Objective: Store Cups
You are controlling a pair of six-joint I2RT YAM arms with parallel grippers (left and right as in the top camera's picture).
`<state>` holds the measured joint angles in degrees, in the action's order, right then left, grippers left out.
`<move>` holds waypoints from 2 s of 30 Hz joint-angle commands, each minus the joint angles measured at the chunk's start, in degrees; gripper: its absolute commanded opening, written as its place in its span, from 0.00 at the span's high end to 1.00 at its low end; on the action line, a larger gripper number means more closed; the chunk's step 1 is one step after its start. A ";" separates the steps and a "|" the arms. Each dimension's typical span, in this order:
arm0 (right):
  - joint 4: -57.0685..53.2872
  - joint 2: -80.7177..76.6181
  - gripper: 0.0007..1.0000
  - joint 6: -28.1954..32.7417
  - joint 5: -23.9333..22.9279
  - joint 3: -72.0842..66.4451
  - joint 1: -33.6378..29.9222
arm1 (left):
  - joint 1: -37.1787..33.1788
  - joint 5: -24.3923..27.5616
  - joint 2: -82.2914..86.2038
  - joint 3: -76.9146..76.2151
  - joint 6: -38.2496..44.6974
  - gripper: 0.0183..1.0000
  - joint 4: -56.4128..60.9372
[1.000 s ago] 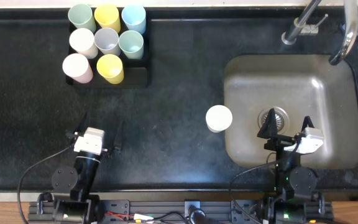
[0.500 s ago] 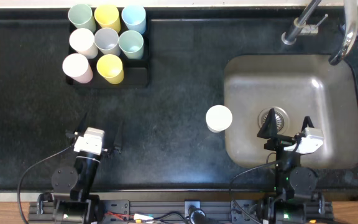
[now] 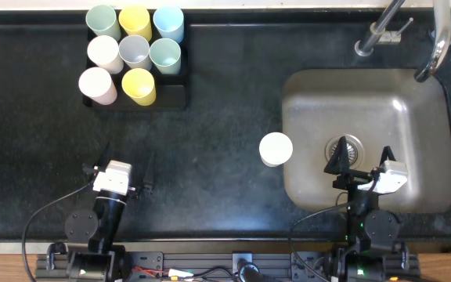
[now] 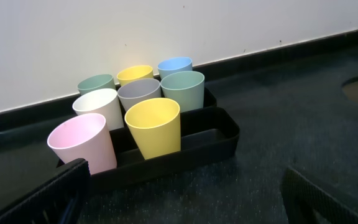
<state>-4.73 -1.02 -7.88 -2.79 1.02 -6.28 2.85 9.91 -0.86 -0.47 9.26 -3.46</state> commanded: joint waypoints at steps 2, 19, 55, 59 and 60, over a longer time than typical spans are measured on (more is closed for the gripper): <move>0.37 0.35 0.00 -0.28 0.42 -0.72 0.31 | -0.33 1.20 0.70 0.02 1.20 0.00 -0.11; -45.57 -32.09 0.00 -1.09 1.88 52.59 0.66 | -0.33 1.20 0.70 0.02 1.20 0.00 -0.11; -69.29 -94.51 0.00 29.75 8.33 77.09 21.64 | -0.33 1.18 0.70 0.02 1.20 0.00 -0.11; -67.69 -95.21 0.00 29.73 8.98 77.18 21.57 | -0.33 1.18 0.70 0.02 1.22 0.00 -0.11; -67.32 -95.27 0.00 29.73 8.96 77.18 21.46 | -0.33 1.18 0.70 0.02 1.20 0.00 -0.11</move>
<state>-72.62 -96.07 21.17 4.71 76.29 15.46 2.85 10.52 -0.84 -0.47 9.45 -3.46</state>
